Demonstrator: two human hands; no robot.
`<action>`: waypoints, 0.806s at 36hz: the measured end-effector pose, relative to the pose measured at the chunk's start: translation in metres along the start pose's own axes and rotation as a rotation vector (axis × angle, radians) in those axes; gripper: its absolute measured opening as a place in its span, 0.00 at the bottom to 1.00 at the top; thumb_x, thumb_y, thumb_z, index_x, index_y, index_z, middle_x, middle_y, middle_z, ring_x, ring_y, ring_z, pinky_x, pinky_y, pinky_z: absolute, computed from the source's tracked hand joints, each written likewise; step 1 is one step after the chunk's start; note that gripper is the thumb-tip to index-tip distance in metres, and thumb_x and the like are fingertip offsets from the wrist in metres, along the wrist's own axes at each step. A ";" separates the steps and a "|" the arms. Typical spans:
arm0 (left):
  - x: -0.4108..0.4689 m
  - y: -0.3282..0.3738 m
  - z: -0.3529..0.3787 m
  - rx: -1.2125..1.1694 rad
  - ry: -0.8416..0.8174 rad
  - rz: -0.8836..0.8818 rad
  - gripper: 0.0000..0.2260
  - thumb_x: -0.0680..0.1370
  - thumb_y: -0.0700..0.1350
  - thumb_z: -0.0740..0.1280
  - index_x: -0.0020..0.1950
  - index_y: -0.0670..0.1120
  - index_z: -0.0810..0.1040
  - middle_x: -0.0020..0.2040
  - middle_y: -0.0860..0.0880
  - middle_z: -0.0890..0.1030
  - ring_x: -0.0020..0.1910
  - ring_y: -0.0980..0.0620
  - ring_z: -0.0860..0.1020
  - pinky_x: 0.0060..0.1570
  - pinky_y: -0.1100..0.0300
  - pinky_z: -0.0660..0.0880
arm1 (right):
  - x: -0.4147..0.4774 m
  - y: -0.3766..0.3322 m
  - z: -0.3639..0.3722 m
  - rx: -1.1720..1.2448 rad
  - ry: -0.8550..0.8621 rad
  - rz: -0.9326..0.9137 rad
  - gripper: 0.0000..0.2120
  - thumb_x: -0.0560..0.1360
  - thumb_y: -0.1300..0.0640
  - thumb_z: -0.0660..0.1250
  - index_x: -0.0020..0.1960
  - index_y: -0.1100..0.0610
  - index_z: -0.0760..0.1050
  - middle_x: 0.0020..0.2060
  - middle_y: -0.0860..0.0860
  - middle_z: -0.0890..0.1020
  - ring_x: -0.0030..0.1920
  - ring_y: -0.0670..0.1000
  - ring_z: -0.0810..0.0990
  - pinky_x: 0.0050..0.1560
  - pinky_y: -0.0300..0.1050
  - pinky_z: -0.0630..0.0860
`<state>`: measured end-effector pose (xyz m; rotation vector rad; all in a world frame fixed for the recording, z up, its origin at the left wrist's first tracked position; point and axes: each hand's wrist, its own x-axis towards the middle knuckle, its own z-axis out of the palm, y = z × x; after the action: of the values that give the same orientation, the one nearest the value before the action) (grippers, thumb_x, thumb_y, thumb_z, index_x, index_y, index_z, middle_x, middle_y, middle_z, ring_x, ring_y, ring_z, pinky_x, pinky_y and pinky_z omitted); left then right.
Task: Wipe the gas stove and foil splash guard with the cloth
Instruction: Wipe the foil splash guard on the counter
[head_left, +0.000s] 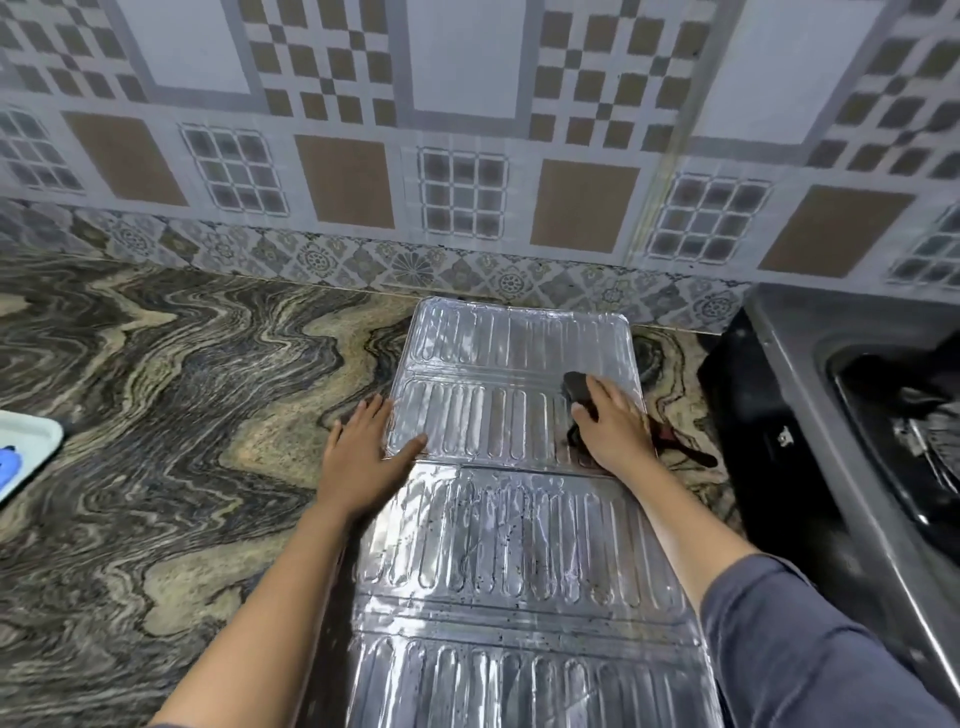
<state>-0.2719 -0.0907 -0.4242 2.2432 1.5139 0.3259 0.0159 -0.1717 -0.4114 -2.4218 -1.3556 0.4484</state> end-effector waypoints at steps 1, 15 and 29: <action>0.000 0.001 -0.002 -0.011 -0.013 -0.003 0.49 0.63 0.78 0.43 0.76 0.50 0.54 0.78 0.53 0.54 0.77 0.55 0.51 0.75 0.49 0.44 | 0.000 0.000 -0.001 0.001 -0.015 -0.006 0.25 0.80 0.47 0.53 0.75 0.51 0.54 0.76 0.49 0.55 0.74 0.55 0.55 0.74 0.52 0.51; -0.017 -0.003 -0.019 0.028 -0.106 0.110 0.57 0.55 0.83 0.44 0.77 0.50 0.51 0.78 0.51 0.49 0.77 0.52 0.48 0.73 0.48 0.40 | -0.018 -0.004 -0.010 -0.103 -0.062 0.028 0.28 0.80 0.44 0.49 0.76 0.49 0.46 0.77 0.49 0.47 0.76 0.52 0.45 0.75 0.53 0.42; -0.056 -0.020 -0.003 0.213 -0.016 0.079 0.39 0.71 0.72 0.38 0.77 0.53 0.43 0.77 0.54 0.42 0.76 0.54 0.41 0.75 0.53 0.38 | -0.029 -0.055 0.027 0.025 0.084 0.201 0.24 0.80 0.50 0.50 0.75 0.50 0.49 0.76 0.52 0.50 0.75 0.59 0.47 0.73 0.60 0.42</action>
<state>-0.3109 -0.1350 -0.4283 2.4682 1.5174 0.1754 -0.0514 -0.1659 -0.4084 -2.5372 -1.0715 0.4048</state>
